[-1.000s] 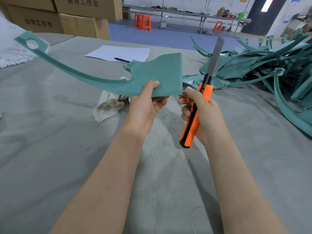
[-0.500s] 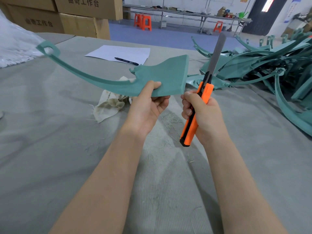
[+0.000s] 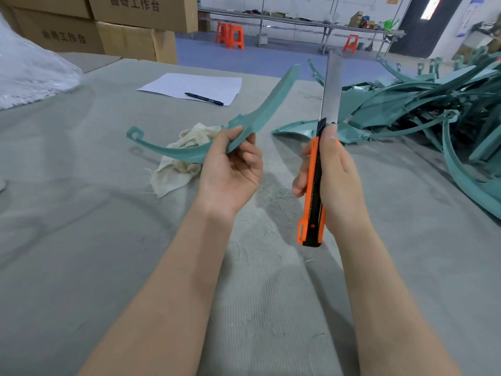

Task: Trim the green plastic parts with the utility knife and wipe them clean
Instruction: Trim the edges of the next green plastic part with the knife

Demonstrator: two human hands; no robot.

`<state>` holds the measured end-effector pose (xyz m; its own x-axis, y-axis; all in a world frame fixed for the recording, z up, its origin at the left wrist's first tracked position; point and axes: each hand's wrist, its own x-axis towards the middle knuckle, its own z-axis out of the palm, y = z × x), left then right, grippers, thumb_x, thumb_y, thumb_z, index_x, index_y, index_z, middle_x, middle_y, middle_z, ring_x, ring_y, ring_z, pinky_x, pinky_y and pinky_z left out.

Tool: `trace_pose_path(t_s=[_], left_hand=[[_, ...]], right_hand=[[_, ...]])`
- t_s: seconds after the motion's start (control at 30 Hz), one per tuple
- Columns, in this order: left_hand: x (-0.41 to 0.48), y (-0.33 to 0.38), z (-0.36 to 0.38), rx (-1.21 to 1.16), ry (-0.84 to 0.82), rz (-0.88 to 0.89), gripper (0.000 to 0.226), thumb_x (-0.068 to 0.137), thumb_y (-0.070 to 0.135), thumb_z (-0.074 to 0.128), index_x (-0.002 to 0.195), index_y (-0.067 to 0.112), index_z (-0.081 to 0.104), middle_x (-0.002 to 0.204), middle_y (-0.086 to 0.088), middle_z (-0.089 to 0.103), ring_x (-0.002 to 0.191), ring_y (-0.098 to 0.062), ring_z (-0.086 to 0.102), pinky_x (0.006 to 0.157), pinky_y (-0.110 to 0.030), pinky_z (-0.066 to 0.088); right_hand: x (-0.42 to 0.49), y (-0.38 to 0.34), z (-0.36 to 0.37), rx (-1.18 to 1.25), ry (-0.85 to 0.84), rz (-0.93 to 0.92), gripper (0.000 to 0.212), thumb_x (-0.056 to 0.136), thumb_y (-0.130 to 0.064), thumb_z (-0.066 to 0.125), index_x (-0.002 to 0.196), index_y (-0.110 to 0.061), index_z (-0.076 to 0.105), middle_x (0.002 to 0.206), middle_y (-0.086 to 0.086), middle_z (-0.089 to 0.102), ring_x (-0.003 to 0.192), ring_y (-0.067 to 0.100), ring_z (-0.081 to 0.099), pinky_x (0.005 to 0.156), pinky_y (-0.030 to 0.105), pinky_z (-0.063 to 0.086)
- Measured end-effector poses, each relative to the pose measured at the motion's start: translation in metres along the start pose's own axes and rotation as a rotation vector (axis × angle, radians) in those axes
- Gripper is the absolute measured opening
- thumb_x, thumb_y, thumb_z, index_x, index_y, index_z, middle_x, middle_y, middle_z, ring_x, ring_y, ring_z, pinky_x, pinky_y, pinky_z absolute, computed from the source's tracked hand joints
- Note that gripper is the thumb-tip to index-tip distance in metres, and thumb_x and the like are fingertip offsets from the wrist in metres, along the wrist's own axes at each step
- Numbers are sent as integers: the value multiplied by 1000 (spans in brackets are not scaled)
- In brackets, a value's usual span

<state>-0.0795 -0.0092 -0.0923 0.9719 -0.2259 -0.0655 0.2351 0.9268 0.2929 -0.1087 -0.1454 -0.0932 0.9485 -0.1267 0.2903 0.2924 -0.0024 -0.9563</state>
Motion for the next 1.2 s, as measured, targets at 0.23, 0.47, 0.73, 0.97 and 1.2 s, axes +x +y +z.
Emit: trace_pose_path(t_s=[0.23,0.47,0.73,0.97,1.2], left_hand=[[0,-2,-2,-100,-35,-19,59,65,13,58,122,2,53,53,1,56,36,-1,48,36,-9,37],[1,-1,-2,-147,-40,-102,33,73,13,54,95,-9,63,49,0,53,34,-3,48,31,-11,36],[2,-1,-4,-198,-24,-231,36,85,15,45,83,-16,63,47,-7,54,32,-9,51,33,-12,39],[3,-2,-4,-213,1,-199,27,80,9,48,94,-11,60,64,-4,53,32,-8,49,34,-11,41],[7,-3,-7,-72,71,-105,33,72,9,53,89,-16,66,52,-3,53,37,-3,44,46,-7,41]], right_hand=[[-2,0,4,-93,-159,-86,25,103,-31,40,84,-16,47,60,3,55,44,17,51,46,24,45],[-6,10,17,-216,-52,-174,38,103,-35,37,69,-19,44,53,-10,44,44,6,42,41,23,37],[-5,16,21,-324,-29,-309,39,93,-55,36,70,-26,48,55,-8,41,51,25,44,46,43,39],[-9,17,21,-396,-74,-381,40,93,-53,37,69,-22,47,53,-6,46,47,18,47,46,40,42],[-14,19,29,-530,-160,-510,39,100,-26,48,71,-51,41,63,-44,48,59,-18,50,54,0,33]])
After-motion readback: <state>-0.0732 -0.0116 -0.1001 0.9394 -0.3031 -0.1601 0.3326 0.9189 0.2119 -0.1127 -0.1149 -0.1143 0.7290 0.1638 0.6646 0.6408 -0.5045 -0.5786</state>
